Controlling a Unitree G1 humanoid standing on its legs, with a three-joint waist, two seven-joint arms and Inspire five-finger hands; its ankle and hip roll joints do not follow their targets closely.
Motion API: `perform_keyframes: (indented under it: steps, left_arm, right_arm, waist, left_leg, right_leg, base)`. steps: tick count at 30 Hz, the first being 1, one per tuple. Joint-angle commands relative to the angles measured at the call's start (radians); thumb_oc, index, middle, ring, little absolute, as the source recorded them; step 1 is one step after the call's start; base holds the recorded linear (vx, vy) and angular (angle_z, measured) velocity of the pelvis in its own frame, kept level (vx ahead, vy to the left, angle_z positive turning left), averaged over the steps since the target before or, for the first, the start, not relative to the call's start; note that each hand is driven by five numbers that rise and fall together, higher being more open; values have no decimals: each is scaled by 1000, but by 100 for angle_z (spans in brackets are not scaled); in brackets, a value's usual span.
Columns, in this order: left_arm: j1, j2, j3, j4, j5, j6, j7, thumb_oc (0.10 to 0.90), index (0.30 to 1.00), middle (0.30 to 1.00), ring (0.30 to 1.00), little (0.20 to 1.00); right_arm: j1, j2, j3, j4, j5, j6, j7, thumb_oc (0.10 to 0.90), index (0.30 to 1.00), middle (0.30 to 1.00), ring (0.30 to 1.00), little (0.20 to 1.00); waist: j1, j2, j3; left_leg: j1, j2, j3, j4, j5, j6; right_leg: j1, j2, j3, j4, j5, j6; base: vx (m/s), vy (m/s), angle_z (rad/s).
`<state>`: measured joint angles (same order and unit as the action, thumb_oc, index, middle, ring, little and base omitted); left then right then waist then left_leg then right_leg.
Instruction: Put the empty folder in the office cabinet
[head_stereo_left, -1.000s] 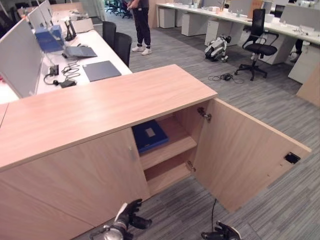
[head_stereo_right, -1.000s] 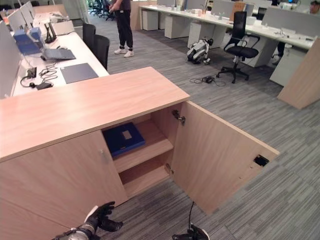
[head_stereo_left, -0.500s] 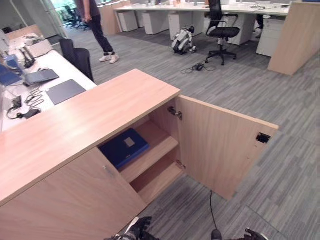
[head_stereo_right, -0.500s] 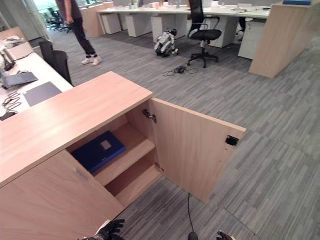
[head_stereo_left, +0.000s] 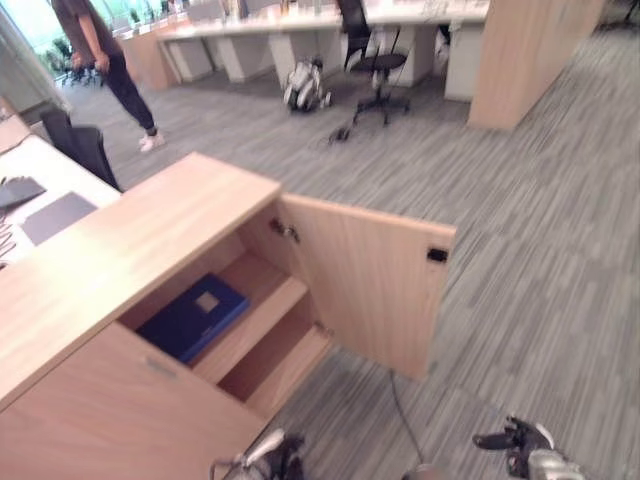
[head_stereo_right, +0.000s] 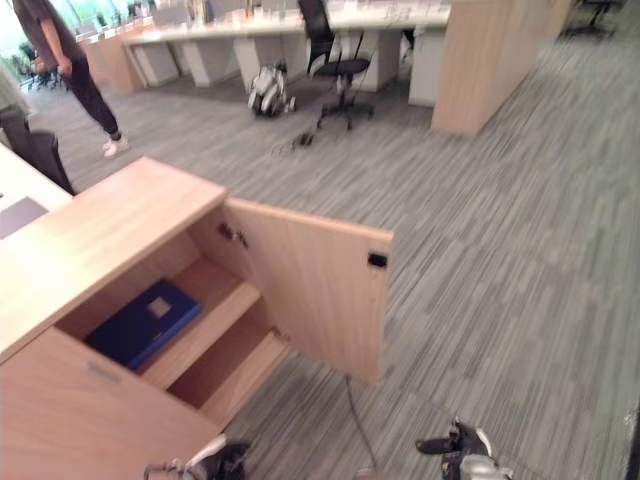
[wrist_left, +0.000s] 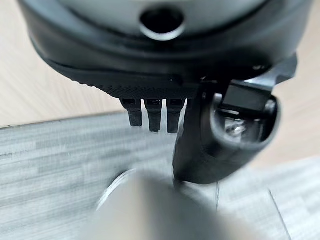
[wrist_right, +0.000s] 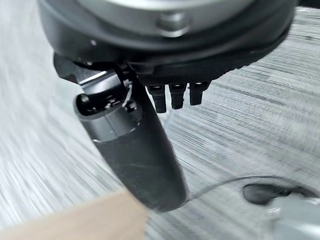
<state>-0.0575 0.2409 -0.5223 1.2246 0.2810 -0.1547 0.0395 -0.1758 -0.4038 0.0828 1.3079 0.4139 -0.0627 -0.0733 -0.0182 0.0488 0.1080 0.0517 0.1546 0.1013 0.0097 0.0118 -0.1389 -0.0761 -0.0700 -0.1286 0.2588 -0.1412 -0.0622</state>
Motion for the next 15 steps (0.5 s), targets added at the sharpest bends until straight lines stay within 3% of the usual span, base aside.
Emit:
perform_keyframes:
  steps: [1,7,15]
  left_arm:
    - [89,-21,-30,25,37,21,1,800,900,900,900,900]
    - [82,-15,-60,6,37,19,1,800,900,900,900,900]
    - [74,-9,-94,-31,13,14,2,800,900,900,900,900]
  right_arm:
    - [-121,-71,-16,-11,82,-73,-25,800,900,900,900,900]
    - [-279,-143,32,-71,84,-88,-35,800,900,900,900,900]
    - [-505,-212,130,-124,61,-98,-47,800,900,900,900,900]
  waist:
    - [17,17,-1]
    - [25,8,-23]
    - [52,-8,-41]
  left_leg:
    - [-16,-38,47,32,11,14]
    - [61,-46,79,-49,11,23]
    - [98,-60,72,-80,-4,37]
  right_leg:
    - [214,-9,7,-344,78,180]
    - [220,-8,7,-338,82,187]
    - [234,-14,-8,-335,83,198]
  base:
    - [76,35,-21]
    - [52,41,-8]
    - [21,40,0]
